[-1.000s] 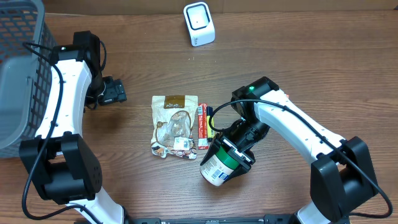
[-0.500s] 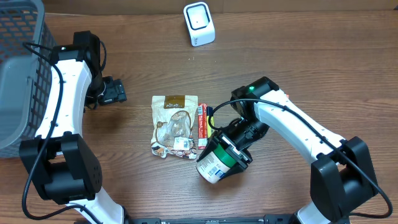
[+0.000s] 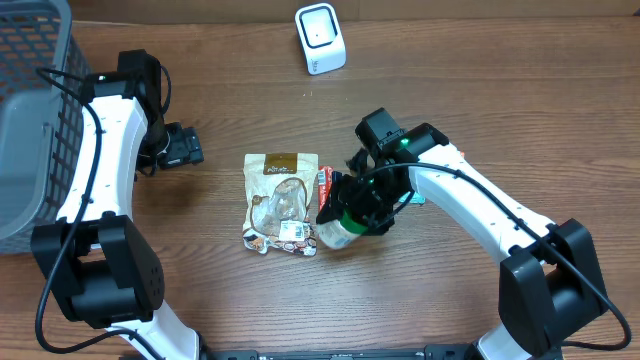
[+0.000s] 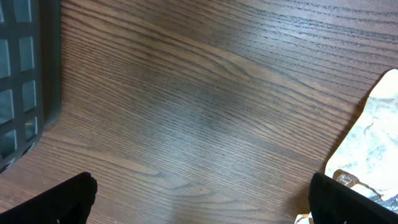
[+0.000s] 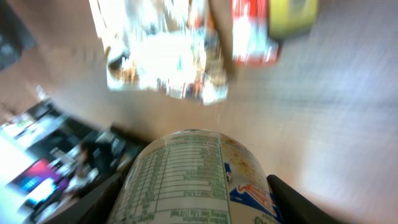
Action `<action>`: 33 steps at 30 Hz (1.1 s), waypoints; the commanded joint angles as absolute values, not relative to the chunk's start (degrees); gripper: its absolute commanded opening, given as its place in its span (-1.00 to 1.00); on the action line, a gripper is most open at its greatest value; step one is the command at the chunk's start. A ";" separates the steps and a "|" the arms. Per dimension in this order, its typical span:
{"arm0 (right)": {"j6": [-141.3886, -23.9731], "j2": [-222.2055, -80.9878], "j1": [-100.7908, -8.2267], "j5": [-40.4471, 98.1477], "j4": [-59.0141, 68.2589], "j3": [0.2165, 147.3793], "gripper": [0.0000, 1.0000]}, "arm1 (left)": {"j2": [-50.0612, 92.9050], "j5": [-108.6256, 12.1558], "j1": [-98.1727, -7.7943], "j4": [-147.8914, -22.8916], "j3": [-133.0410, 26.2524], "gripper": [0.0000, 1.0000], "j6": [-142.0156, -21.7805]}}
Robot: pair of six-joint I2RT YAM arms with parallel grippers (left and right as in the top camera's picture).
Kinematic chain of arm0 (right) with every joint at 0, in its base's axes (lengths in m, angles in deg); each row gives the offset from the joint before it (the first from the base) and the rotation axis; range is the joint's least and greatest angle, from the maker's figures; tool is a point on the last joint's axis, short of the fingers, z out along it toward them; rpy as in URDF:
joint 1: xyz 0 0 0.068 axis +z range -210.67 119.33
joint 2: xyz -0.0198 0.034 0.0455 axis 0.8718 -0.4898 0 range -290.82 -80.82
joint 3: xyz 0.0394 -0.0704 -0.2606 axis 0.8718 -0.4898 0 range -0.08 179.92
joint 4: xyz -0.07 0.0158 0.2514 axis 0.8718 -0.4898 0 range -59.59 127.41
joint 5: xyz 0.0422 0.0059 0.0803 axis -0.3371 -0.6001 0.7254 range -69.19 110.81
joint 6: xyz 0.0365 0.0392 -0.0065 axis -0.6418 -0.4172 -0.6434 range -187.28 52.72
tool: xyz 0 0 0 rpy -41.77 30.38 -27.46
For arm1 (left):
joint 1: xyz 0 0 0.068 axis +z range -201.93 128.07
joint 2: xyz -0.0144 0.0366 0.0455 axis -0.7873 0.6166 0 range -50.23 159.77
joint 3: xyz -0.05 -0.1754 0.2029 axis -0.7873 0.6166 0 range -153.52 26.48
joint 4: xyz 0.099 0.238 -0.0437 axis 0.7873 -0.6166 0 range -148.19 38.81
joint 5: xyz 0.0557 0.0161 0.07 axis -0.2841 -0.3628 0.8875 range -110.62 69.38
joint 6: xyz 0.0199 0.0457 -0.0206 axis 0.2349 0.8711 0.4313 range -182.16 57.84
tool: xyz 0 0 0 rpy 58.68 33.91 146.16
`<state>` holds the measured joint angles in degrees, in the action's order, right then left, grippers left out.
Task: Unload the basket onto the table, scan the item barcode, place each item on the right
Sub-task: 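Carry the jar up toward the white scanner at back center, then hold the jar's label in front of the white scanner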
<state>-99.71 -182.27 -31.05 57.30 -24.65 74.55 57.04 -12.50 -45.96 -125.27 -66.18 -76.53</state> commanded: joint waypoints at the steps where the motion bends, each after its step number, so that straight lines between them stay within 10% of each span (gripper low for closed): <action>1: -91.88 -181.88 -31.18 51.31 -20.68 75.80 -0.81 | 57.43 -12.74 -46.33 -125.25 -66.90 0.99 -75.44; 16: -89.28 -181.90 -32.66 39.72 -32.50 96.74 -0.93 | 57.43 -12.76 -46.33 -125.23 -66.90 0.99 -75.44; 33: -73.81 -191.23 -33.47 21.69 15.58 94.75 -0.93 | 57.43 -12.76 -46.33 -125.25 -66.90 0.99 -75.44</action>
